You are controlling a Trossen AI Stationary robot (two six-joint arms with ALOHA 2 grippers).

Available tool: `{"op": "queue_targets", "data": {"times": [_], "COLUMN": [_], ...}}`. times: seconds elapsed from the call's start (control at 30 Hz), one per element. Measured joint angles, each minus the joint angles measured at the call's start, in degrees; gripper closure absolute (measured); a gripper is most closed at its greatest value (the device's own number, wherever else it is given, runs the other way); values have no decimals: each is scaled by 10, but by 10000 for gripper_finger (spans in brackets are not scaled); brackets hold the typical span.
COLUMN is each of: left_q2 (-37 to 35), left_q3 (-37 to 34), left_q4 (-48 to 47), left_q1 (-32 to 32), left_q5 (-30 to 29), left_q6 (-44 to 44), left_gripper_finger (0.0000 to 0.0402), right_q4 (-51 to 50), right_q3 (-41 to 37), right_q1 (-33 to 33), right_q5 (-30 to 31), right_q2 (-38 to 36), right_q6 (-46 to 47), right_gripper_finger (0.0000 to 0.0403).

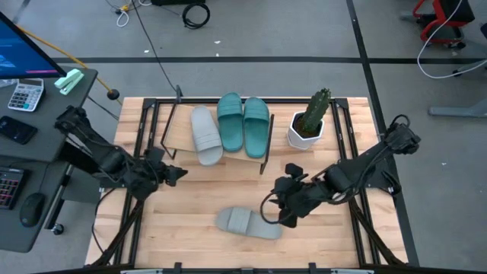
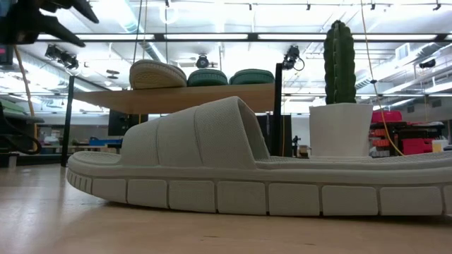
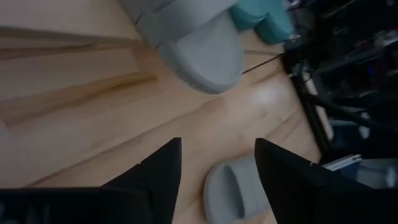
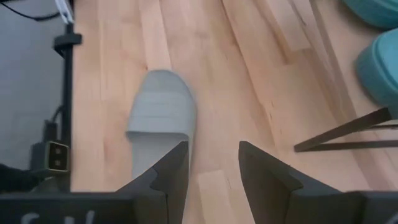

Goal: Pick and place slides into the shelf
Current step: Put the gray slide on the shelf

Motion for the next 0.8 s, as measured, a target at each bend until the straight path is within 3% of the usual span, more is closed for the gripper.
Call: {"op": "queue_targets", "data": {"times": [0.13,0.33,0.67,0.8], "left_q2": [-16,-17,-17,-17], "left_q3": [0,0,0,0], "left_q4": [2,5,5,5], "left_q1": [-26,-66,-137,-165], "left_q5": [-25,-25,-25,-21], "left_q6": [10,32,36,36], "left_gripper_finger": [212,235,253,255], "right_q4": [15,68,127,112], "right_q3": [0,0,0,0], "right_q1": [4,24,45,47], "right_q5": [-7,-77,-64,-69], "right_q2": [27,62,171,214], "right_q6": [19,-35,-239,-235], "right_gripper_finger": [257,257,257,257]}}
